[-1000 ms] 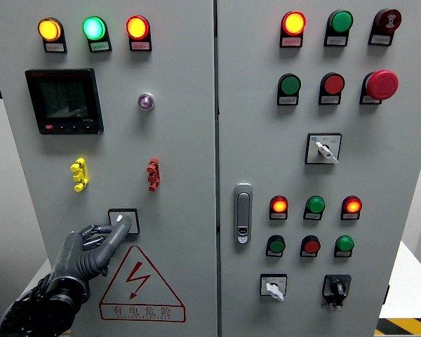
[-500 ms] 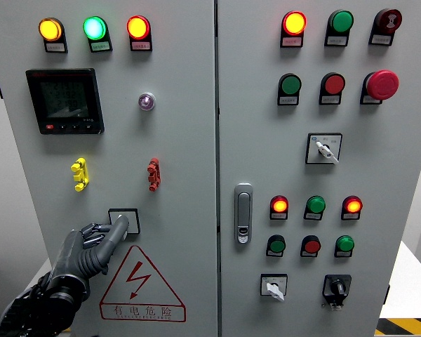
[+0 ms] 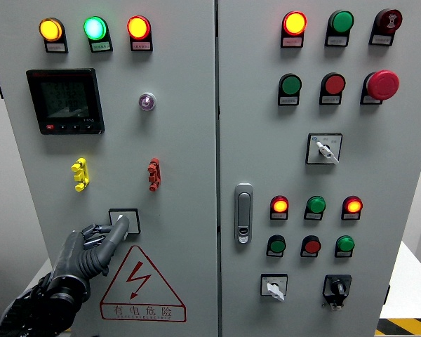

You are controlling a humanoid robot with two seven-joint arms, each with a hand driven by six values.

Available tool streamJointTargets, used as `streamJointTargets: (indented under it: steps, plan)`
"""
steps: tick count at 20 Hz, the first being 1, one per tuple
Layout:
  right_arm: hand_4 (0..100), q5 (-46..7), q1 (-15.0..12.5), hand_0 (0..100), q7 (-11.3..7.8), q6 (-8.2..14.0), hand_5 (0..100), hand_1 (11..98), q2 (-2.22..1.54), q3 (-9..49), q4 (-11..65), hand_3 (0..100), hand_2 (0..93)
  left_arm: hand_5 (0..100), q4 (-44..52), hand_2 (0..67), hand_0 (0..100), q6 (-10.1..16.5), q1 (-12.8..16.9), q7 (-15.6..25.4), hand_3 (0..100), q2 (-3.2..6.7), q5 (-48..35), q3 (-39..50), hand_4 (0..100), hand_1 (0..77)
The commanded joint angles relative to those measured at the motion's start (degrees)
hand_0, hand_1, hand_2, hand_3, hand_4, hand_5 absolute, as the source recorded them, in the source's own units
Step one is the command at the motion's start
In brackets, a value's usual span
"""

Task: Turn on light switch 1
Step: 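Place the left hand fingers on the white switch knob, then twist the white knob clockwise with the left hand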

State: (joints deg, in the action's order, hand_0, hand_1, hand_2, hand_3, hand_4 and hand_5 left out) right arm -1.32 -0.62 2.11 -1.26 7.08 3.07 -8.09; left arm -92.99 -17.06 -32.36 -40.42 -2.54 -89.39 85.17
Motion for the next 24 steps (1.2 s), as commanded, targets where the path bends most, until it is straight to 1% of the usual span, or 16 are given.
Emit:
streamJointTargets:
  steps: [1, 2, 4, 5, 6, 10, 11, 12, 14, 15, 16, 17, 18, 21, 22, 24]
  plan:
    - [19, 0.0, 0.0, 0, 0.00, -0.1, 10, 19.9, 0.04, 0.0, 0.0, 20, 0.0, 100, 0.0, 48.3, 33, -0.1, 0.0, 0.0, 97, -0.01, 0.1, 0.0, 100, 54.2]
    - [19, 0.0, 0.0, 0, 0.00, 0.0, 10, 19.9, -0.05, 0.0, 0.0, 20, 0.0, 100, -0.1, 48.3, 34, -0.1, 0.0, 0.0, 97, -0.01, 0.0, 0.0, 100, 54.2]
    - [19, 0.0, 0.0, 0, 0.00, 0.0, 10, 20.1, -0.05, 0.1, 0.0, 20, 0.0, 100, 0.0, 48.3, 40, -0.1, 0.0, 0.0, 97, -0.01, 0.0, 0.0, 100, 54.0]
    - [19, 0.0, 0.0, 0, 0.00, -0.1, 10, 20.0, 0.04, 0.0, 0.0, 20, 0.0, 100, -0.1, 48.3, 42, -0.1, 0.0, 0.0, 97, -0.01, 0.1, 0.0, 100, 53.9]
    - [19, 0.0, 0.0, 0, 0.00, -0.1, 10, 19.5, -0.05, 0.0, 0.0, 20, 0.0, 100, -0.1, 48.3, 44, -0.1, 0.0, 0.0, 97, -0.01, 0.1, 0.0, 100, 53.4]
    - [19, 0.0, 0.0, 0, 0.00, 0.0, 10, 19.7, -0.05, 0.0, 0.0, 20, 0.0, 100, -0.1, 48.4, 49, -0.1, 0.0, 0.0, 97, -0.01, 0.0, 0.0, 100, 52.3]
    - [19, 0.0, 0.0, 0, 0.00, -0.1, 10, 19.4, -0.05, 0.0, 0.0, 20, 0.0, 100, -0.1, 48.4, 49, -0.1, 0.0, 0.0, 97, -0.01, 0.0, 0.0, 100, 52.3]
    - [19, 0.0, 0.0, 0, 0.00, -0.1, 10, 19.4, 0.04, 0.0, 0.0, 20, 0.0, 100, -0.1, 48.4, 50, -0.1, -0.1, -0.1, 97, -0.01, 0.0, 0.0, 100, 52.2]
    - [19, 0.0, 0.0, 0, 0.00, 0.0, 10, 20.0, 0.04, 0.0, 0.0, 20, 0.0, 100, -0.1, 48.4, 52, -0.1, 0.0, 0.0, 97, -0.01, 0.1, 0.0, 100, 51.7]
    - [19, 0.0, 0.0, 0, 0.00, -0.1, 10, 20.0, -0.05, 0.0, 0.0, 20, 0.0, 100, -0.1, 48.5, 52, -0.1, -0.1, 0.0, 97, -0.01, 0.1, 0.0, 100, 51.0]
    - [19, 0.0, 0.0, 0, 0.00, -0.1, 10, 19.5, 0.04, 0.0, 0.0, 20, 0.0, 100, 0.0, 48.5, 53, -0.1, -0.2, -0.1, 97, -0.09, 0.1, 0.0, 100, 50.1]
    - [19, 0.0, 0.0, 0, 0.00, -0.1, 10, 19.5, 0.04, 0.0, 0.0, 20, 0.0, 100, -0.1, 48.5, 53, -0.1, -0.2, 0.0, 97, -0.09, 0.1, 0.0, 100, 49.1]
    - [19, 0.0, 0.0, 0, 0.00, -0.1, 10, 19.5, -0.05, 0.0, 0.0, 20, 0.0, 100, -0.1, 48.6, 54, -0.2, -0.2, -0.1, 97, -0.09, 0.1, 0.0, 100, 48.2]
    - [19, 0.0, 0.0, 0, 0.00, -0.1, 10, 19.8, -0.05, 0.1, 0.0, 20, 0.0, 100, -0.1, 48.8, 54, -0.2, -0.3, -0.1, 97, -0.18, 0.1, 0.0, 100, 46.7]
    - [19, 0.0, 0.0, 0, 0.00, 0.0, 10, 19.8, 0.04, 0.0, 0.0, 20, 0.0, 100, -0.1, 48.8, 55, -0.2, -0.3, 0.0, 97, -0.27, 0.2, 0.0, 100, 45.9]
    - [19, 0.0, 0.0, 0, 0.00, -0.1, 10, 19.3, 0.04, 0.1, 0.0, 20, 0.0, 100, -0.1, 48.9, 55, -0.2, -0.3, -0.1, 97, -0.36, 0.2, 0.0, 100, 45.6]
